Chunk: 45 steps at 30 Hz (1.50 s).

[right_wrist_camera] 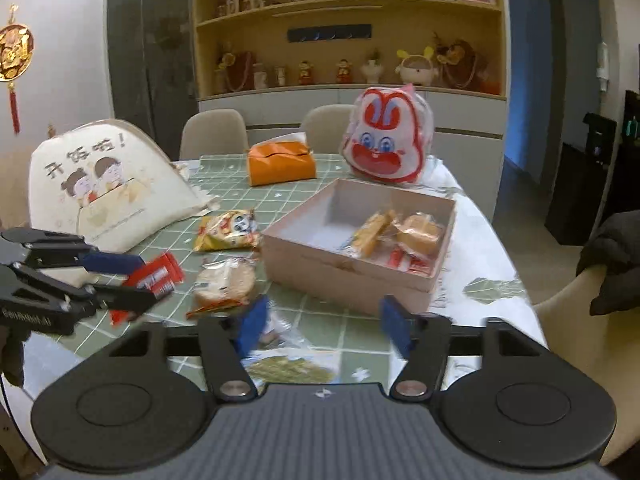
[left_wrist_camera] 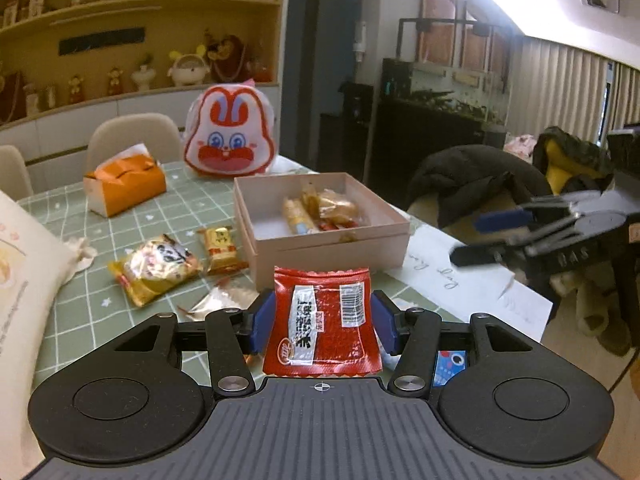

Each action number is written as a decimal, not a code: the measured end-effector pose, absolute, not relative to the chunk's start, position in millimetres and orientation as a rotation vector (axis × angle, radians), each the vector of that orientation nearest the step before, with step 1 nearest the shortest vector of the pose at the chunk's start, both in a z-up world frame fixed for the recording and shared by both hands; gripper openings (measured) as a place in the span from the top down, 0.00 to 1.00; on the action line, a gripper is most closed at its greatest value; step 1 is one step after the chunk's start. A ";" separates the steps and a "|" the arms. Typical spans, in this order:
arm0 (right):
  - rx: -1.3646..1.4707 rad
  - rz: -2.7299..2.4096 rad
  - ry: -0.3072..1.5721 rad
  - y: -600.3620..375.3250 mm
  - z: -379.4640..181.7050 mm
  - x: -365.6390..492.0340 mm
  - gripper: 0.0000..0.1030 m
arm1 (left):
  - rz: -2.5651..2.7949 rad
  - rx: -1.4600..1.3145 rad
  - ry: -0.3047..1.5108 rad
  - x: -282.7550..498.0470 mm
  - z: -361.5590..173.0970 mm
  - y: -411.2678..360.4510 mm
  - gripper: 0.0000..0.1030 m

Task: Organize snacks
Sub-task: 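Grasp the blue seaweed bag with the right gripper and lift it, then drop the sausage pack and seaweed bag into the pink box with both grippers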

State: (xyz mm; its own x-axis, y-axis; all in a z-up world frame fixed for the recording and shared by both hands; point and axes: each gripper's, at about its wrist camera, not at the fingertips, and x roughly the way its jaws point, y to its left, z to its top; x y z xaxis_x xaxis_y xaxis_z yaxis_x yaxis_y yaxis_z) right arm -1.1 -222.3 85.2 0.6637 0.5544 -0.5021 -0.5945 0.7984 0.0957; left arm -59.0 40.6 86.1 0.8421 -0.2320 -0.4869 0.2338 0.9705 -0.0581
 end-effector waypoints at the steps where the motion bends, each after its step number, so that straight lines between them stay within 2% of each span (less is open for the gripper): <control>1: -0.063 0.661 0.565 -222.6 78.9 0.7 0.11 | -0.251 0.002 0.532 -55.7 80.4 39.2 0.44; 6: -0.079 0.682 0.712 -204.0 31.0 7.4 0.11 | -0.263 -0.042 0.665 -41.6 41.5 40.5 0.44; 16: -0.205 0.717 0.735 -171.7 0.9 -3.6 0.11 | -0.244 -0.060 0.714 -41.7 27.0 48.4 0.44; 21: -0.254 0.716 0.716 -172.3 1.8 -10.6 0.11 | -0.253 -0.059 0.717 -43.7 26.0 45.0 0.44; 22: -0.247 0.719 0.718 -173.6 2.0 -9.7 0.15 | -0.255 -0.059 0.717 -44.5 25.9 44.4 0.44; 25: -0.216 0.725 0.710 -180.9 10.6 -9.2 0.17 | -0.264 -0.061 0.705 -46.0 30.0 44.2 0.44; 30: -0.161 0.702 0.611 -200.6 63.7 -3.5 0.18 | -0.294 -0.091 0.593 -32.2 72.8 48.6 0.44; 34: -0.078 0.634 0.481 -216.1 130.7 20.6 0.17 | -0.298 -0.123 0.458 15.1 125.1 57.0 0.44; 37: -0.039 0.575 0.428 -218.9 166.6 49.7 0.17 | -0.305 -0.278 0.481 81.3 137.3 71.8 0.43; 39: -0.031 0.539 0.414 -217.6 177.9 69.5 0.17 | -0.316 -0.414 0.540 138.9 127.9 83.1 0.38; 42: -0.041 0.494 0.416 -213.3 176.9 94.6 0.17 | -0.258 -0.468 0.653 215.7 92.1 87.6 0.40; 45: -0.019 0.478 0.470 -209.2 162.2 119.7 0.17 | -0.218 -0.527 0.650 234.2 65.3 97.5 0.42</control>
